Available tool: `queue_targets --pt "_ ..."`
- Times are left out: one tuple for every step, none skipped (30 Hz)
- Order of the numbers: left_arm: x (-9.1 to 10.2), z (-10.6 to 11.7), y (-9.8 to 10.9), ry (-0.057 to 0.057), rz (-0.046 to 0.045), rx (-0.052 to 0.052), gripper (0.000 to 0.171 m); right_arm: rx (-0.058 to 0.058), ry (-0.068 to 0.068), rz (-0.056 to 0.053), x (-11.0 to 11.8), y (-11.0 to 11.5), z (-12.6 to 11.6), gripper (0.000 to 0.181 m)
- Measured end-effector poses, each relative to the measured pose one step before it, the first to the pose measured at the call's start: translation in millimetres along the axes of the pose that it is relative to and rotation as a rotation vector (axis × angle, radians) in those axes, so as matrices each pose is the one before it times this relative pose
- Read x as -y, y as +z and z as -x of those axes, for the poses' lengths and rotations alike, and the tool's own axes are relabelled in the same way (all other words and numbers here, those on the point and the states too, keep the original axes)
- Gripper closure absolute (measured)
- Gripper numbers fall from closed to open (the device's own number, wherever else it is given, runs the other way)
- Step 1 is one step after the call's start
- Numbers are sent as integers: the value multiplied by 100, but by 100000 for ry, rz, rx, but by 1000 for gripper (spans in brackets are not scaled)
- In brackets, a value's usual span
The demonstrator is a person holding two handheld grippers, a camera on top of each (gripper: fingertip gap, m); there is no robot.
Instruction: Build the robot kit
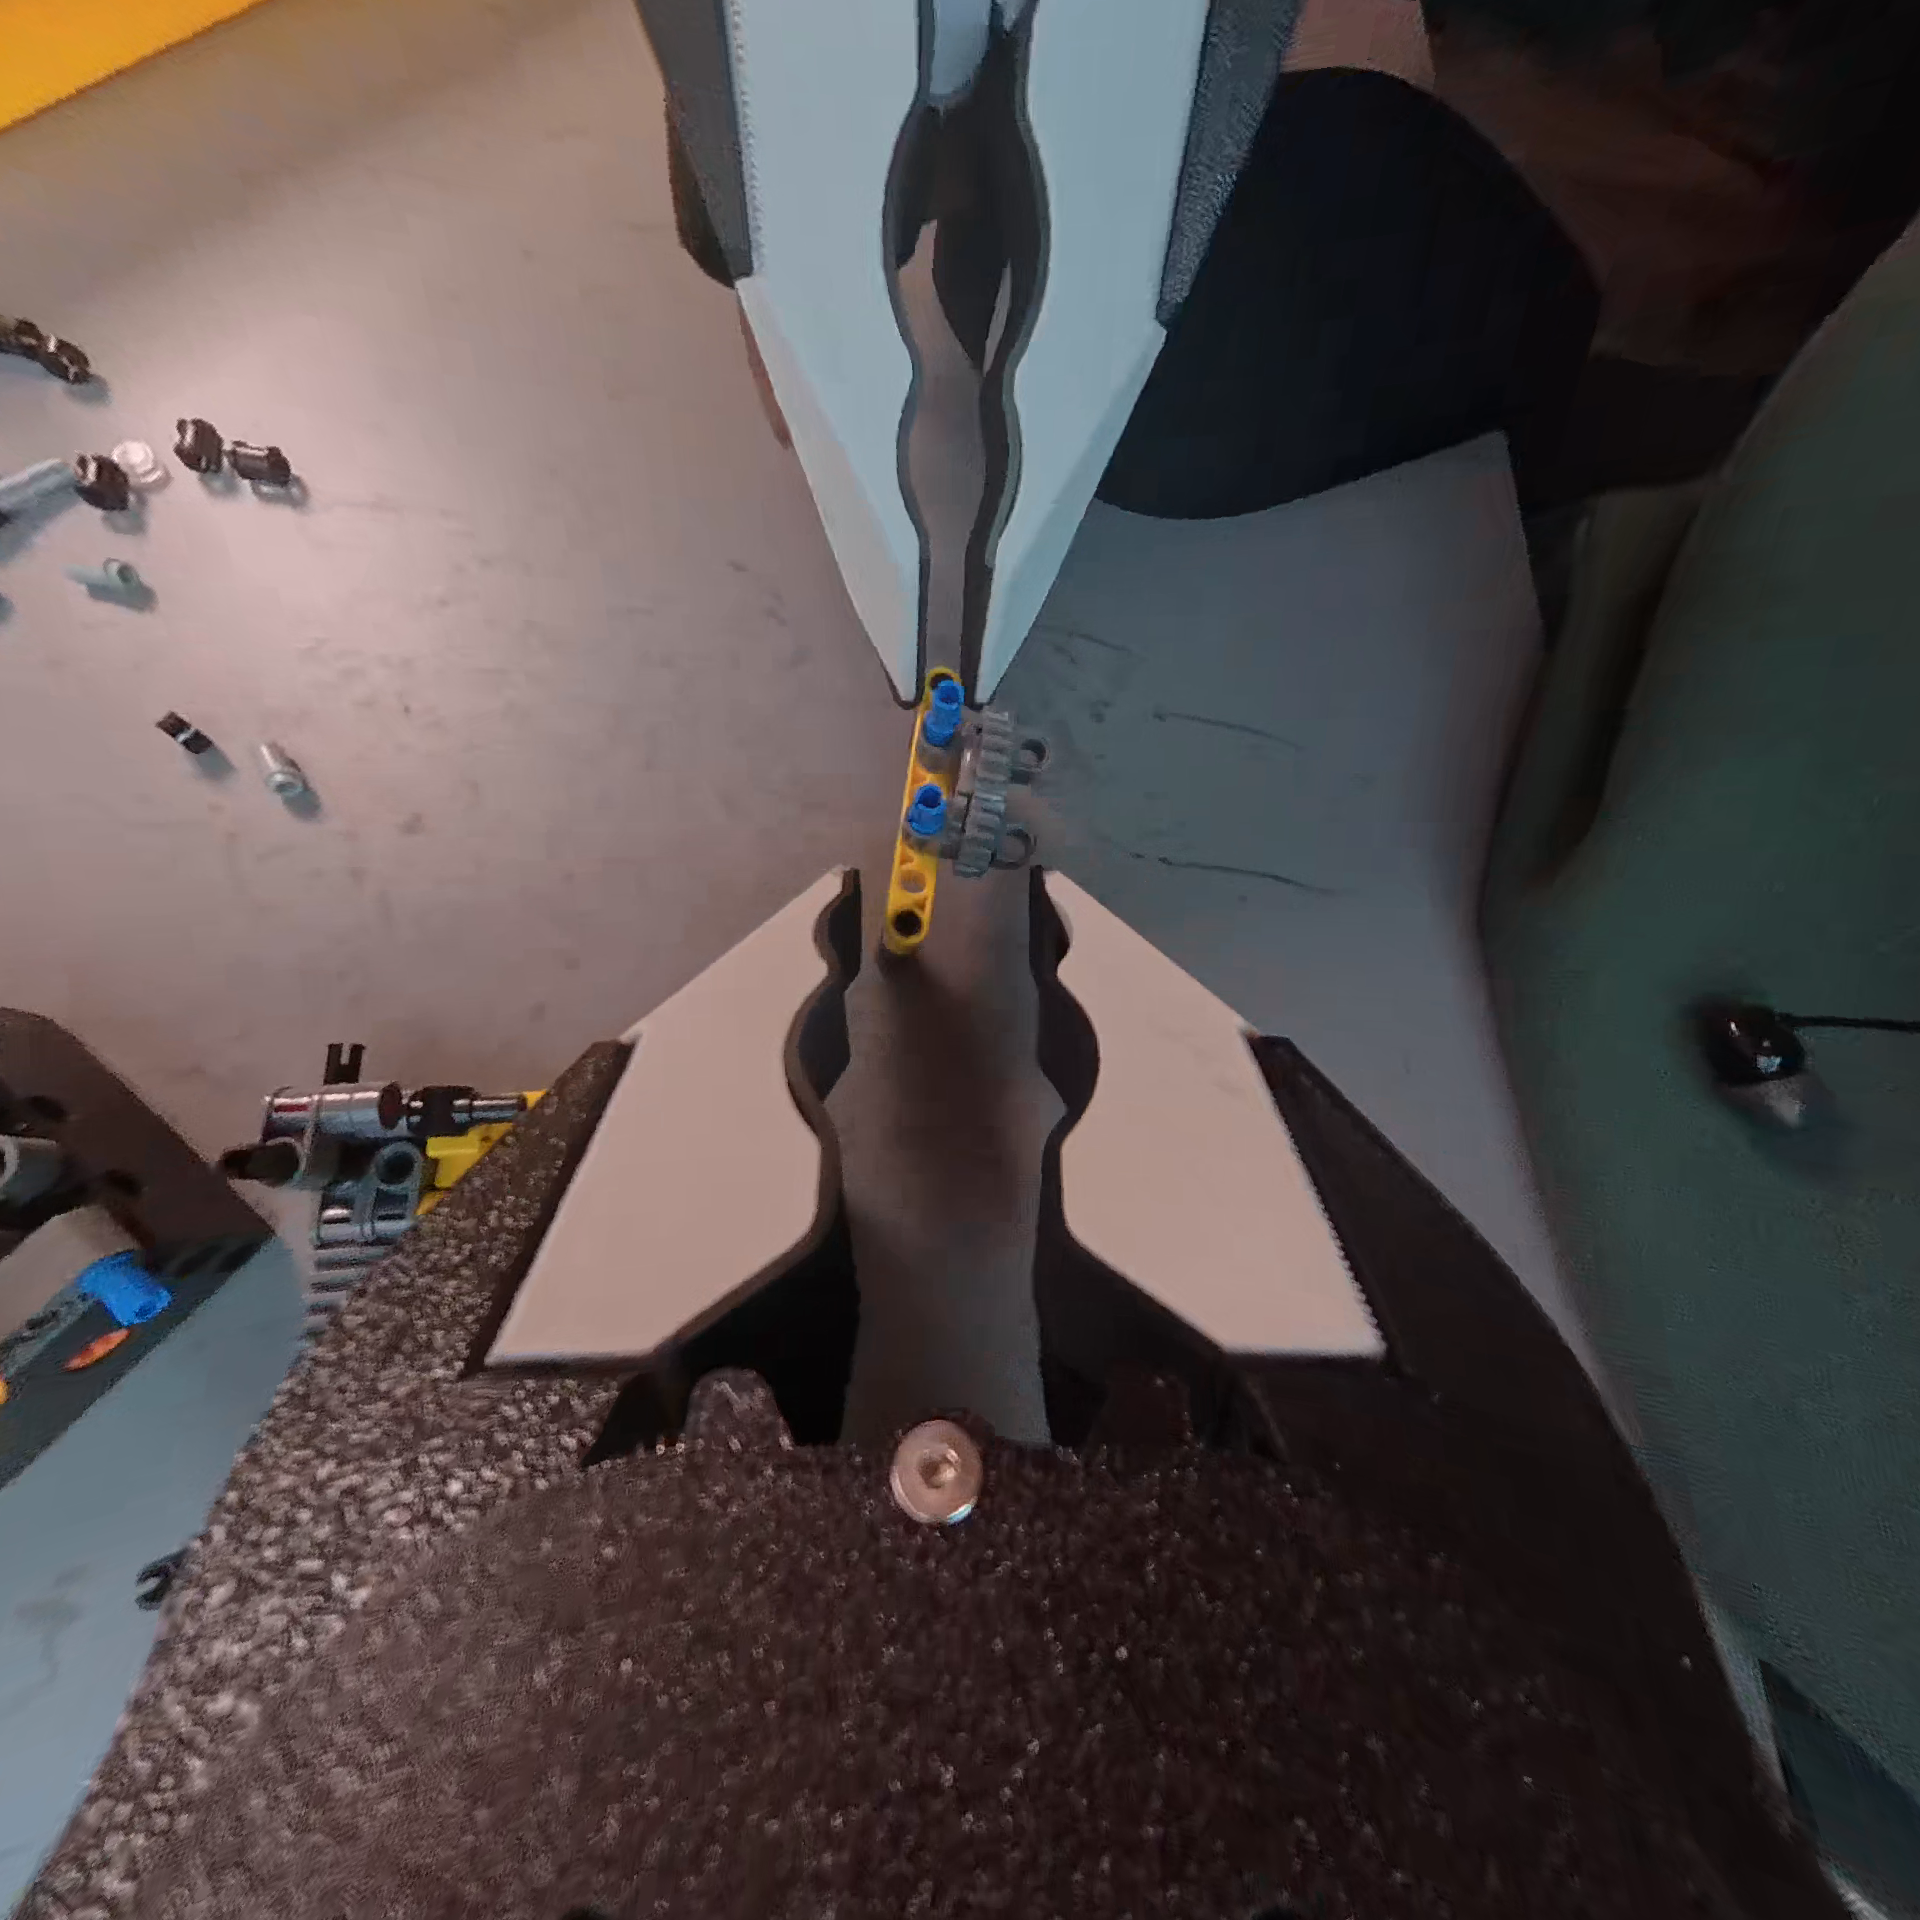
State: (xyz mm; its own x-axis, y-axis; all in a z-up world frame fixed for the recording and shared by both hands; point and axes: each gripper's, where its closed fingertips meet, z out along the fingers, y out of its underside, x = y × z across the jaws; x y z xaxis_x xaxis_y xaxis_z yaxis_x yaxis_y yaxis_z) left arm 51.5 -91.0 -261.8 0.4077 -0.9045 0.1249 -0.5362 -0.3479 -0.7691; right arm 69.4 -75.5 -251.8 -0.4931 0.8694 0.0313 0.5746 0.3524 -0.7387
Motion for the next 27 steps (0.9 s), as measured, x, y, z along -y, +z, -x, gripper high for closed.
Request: queue_targets --pt "3 -47 78 2792 376 977 147 1867 -1039 -201 -49 22 112 175" --pt "-57 -5 136 2141 801 1366 150 2031 -471 -354 0 90 185 175" --pt "-138 -241 132 1984 1249 -392 156 1144 -41 -486 23 75 64 175" --pt "-9 -112 64 1278 254 171 157 843 330 -337 11 14 18 175" --pt "-4 33 18 47 62 423 157 363 368 20 -25 -27 -32 175" --pt "8 0 7 -1317 -34 -562 157 77 175 368 -35 -38 -49 175" --pt "6 8 -5 -1422 -42 -799 158 -110 -46 672 -13 -48 -64 175" --pt "-72 99 3 -525 303 -138 164 -239 -546 491 60 -87 -90 175" --pt "11 51 -32 318 -65 -250 165 115 -512 -476 248 -124 -47 174" --pt "-48 107 5 685 318 466 165 -160 114 -1079 385 -128 -115 174" --pt "9 -9 39 397 111 -39 165 726 212 -41 292 -67 -21 174" --pt "9 -64 31 625 122 -93 165 1341 -440 826 184 -9 98 174" --pt "8 -36 32 750 115 269 165 460 -962 783 151 9 -30 174" --pt "5 -31 28 667 124 411 165 208 -821 1107 95 31 -90 175" --pt "-7 -50 9 540 86 261 165 622 -895 1951 -55 136 0 176" --pt "-34 -47 -1 497 183 111 165 1215 -1400 1562 -38 173 155 177" --pt "-48 -26 -41 392 266 245 165 1270 -1005 631 60 74 178 180" --pt "-13 27 -25 -81 47 408 165 356 -366 839 5 33 9 181" --pt "-1 -22 5 -493 -109 124 165 230 -402 1113 -69 60 46 181" --pt "42 -75 50 -484 -142 -323 165 -574 -1029 2931 -373 217 30 181" --pt "4 -181 53 -417 372 -882 165 346 -1515 1589 -150 238 278 181" --pt "-9 -105 10 102 357 -412 165 -94 -830 598 35 15 133 181" --pt "17 44 5 -530 36 414 166 -1124 -273 661 29 -40 -90 181" --pt "34 18 17 -1350 -119 -68 166 -832 123 121 9 -30 -37 181" --pt "17 -21 19 -1291 -202 -376 166 -402 567 -71 -43 -15 14 181" --pt "34 -31 33 -910 -162 -164 166 -130 791 -177 -18 -23 30 181" --pt "32 -32 31 -501 99 134 166 -102 553 -208 -27 -21 38 181"
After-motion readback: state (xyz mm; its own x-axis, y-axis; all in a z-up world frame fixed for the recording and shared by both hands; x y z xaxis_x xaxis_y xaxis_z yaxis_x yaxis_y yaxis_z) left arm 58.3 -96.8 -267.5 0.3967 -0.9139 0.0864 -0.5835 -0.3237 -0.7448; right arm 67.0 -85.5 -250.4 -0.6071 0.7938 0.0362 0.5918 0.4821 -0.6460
